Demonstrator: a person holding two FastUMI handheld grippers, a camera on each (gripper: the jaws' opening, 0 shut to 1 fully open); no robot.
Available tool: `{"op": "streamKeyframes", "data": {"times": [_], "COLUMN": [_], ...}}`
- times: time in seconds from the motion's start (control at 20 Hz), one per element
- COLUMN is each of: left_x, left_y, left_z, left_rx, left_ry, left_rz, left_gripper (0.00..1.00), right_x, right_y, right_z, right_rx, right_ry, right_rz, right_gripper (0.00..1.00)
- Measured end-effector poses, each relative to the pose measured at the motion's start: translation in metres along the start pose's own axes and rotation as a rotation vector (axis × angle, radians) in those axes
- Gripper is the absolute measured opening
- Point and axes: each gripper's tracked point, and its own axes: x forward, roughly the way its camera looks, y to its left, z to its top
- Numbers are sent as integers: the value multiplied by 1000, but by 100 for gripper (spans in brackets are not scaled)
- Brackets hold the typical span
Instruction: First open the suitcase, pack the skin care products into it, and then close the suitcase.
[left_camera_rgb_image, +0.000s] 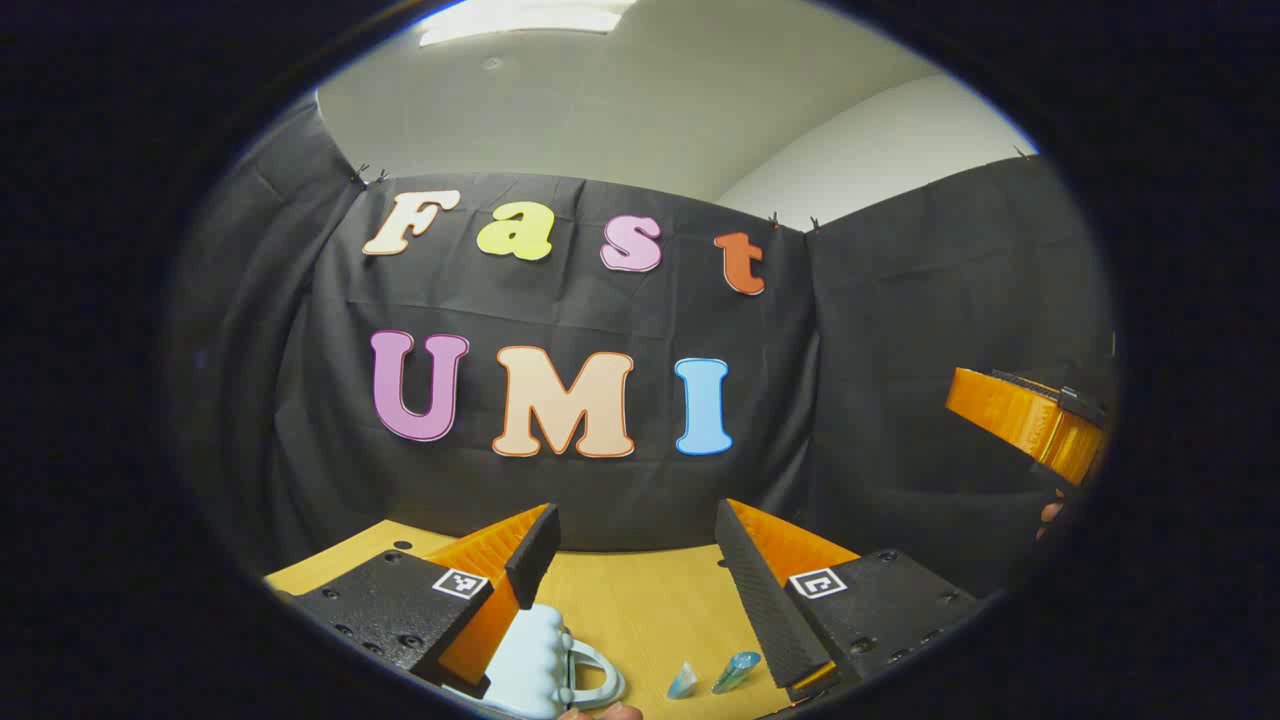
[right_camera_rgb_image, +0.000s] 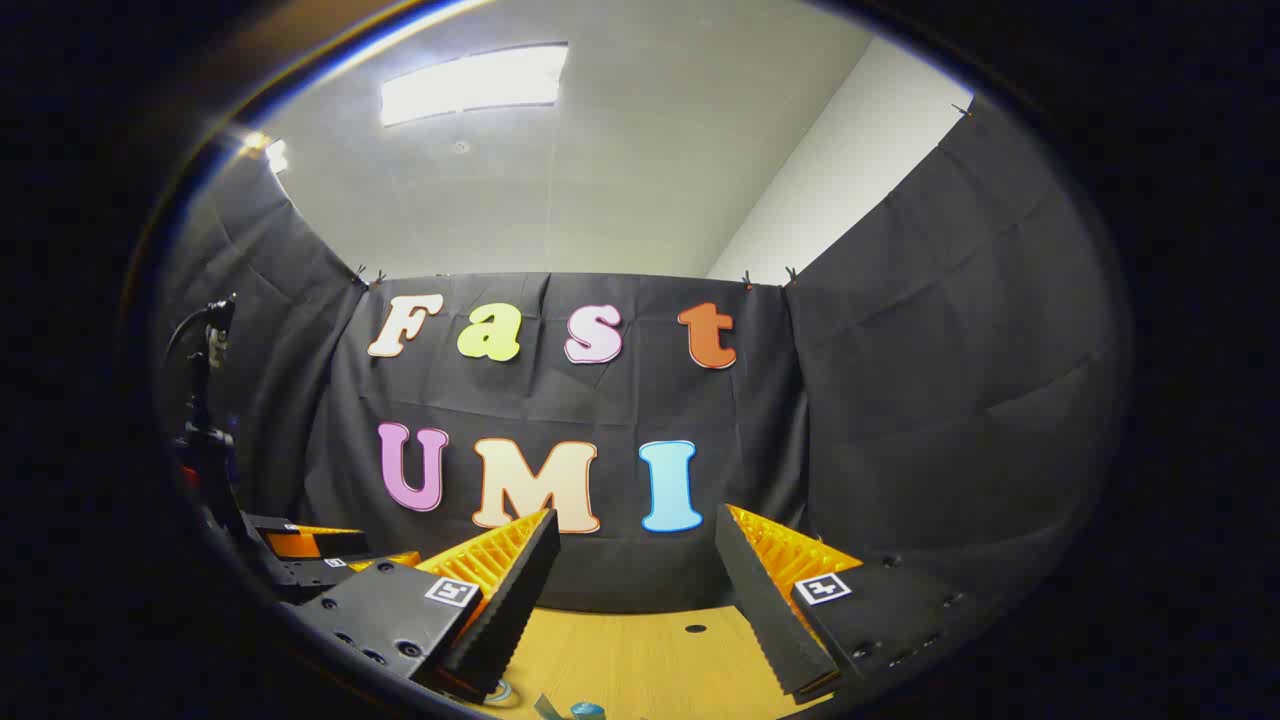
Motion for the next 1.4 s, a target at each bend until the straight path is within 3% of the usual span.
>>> {"op": "streamKeyframes", "data": {"times": [0.2, 0.5, 0.8, 1.0, 1.4], "left_x": [10, 32, 41, 39, 33], "left_y": [-16, -20, 1, 23, 35], "left_z": [-3, -10, -41, -103, -250], "left_rx": [3, -8, 63, 126, -17], "left_ry": [9, 11, 60, 205, 592], "left_rz": [-4, 83, 216, 237, 172], "left_gripper": [94, 93, 93, 94, 94], "right_x": [12, 31, 50, 64, 83], "right_y": [-9, -31, -46, -50, -34], "right_z": [-2, -35, -82, -121, -168], "right_rx": [-9, -4, 20, 64, 11], "right_ry": [-8, 56, 127, 221, 322], "right_rz": [-7, 34, 127, 128, 81], "right_gripper": [100, 98, 98, 98, 98]}}
